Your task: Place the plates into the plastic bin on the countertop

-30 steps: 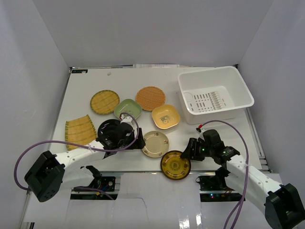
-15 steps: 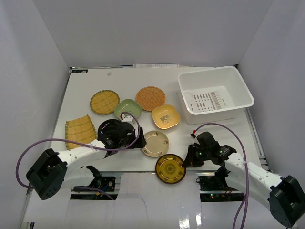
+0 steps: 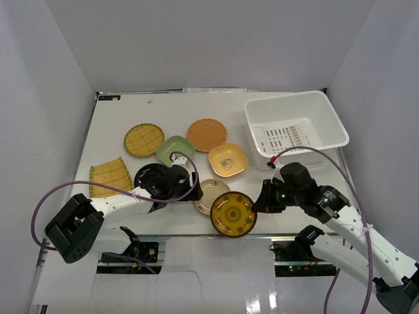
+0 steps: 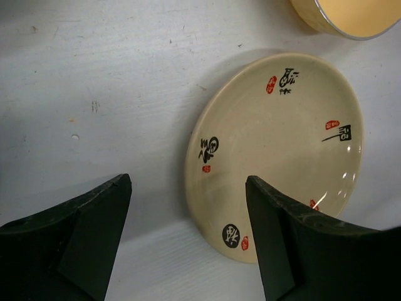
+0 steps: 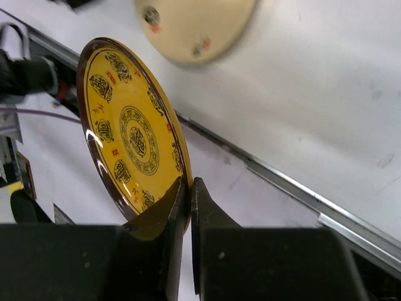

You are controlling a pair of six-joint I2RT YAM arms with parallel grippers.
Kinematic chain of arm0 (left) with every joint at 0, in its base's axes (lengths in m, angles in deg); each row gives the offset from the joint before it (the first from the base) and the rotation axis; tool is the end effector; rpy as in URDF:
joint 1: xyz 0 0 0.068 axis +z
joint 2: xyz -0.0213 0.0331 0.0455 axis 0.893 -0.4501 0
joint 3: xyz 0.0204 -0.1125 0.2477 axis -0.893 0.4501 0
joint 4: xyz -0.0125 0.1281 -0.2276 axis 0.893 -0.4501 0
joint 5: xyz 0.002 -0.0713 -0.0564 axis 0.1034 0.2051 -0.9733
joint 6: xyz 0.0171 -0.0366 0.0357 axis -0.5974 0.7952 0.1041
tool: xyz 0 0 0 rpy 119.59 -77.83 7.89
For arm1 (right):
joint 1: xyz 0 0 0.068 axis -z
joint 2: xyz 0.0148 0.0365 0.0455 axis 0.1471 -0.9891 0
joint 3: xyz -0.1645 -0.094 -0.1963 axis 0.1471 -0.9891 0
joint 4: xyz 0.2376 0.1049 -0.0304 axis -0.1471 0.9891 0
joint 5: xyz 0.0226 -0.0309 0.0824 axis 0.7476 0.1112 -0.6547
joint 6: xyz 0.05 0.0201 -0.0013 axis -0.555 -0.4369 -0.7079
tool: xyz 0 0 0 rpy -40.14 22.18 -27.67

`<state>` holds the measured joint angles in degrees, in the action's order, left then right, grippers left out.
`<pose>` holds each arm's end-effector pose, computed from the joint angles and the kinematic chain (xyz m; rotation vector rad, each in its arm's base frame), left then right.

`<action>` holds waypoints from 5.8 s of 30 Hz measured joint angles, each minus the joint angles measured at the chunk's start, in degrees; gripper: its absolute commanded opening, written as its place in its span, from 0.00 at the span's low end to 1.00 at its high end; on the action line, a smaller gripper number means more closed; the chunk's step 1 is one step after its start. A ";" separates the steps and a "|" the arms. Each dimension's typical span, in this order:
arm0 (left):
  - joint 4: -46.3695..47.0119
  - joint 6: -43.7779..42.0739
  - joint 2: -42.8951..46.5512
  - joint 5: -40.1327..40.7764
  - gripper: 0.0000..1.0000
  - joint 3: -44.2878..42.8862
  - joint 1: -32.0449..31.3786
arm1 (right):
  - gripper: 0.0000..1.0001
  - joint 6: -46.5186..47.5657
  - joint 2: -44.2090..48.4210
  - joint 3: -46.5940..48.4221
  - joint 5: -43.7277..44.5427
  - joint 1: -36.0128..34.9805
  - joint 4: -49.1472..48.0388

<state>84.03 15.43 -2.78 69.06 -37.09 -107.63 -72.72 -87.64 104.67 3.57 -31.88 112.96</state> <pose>0.1682 -0.1593 0.1568 0.0901 2.4775 -0.5220 0.0991 0.0979 0.2473 -0.2252 2.5679 0.9357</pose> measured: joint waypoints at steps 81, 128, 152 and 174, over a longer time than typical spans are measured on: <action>-14.34 -8.61 27.21 -7.13 0.98 -14.69 -0.07 | 0.08 10.16 -18.53 14.29 6.36 7.72 -27.34; -20.50 -17.68 52.89 17.68 0.98 -10.71 0.02 | 0.61 -3.50 -43.91 15.58 22.97 -10.49 -47.32; -17.57 -17.94 51.23 12.55 0.98 -8.31 7.15 | 0.08 -35.76 -82.90 25.83 25.88 -22.14 -80.59; -17.33 -17.97 49.59 9.94 0.98 -8.24 8.50 | 0.08 3.02 -22.21 18.71 35.39 21.68 -43.45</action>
<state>66.70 -2.54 46.81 79.01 -45.33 -99.13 -69.70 -109.85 123.38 38.95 -10.20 69.51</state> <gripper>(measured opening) 0.979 0.087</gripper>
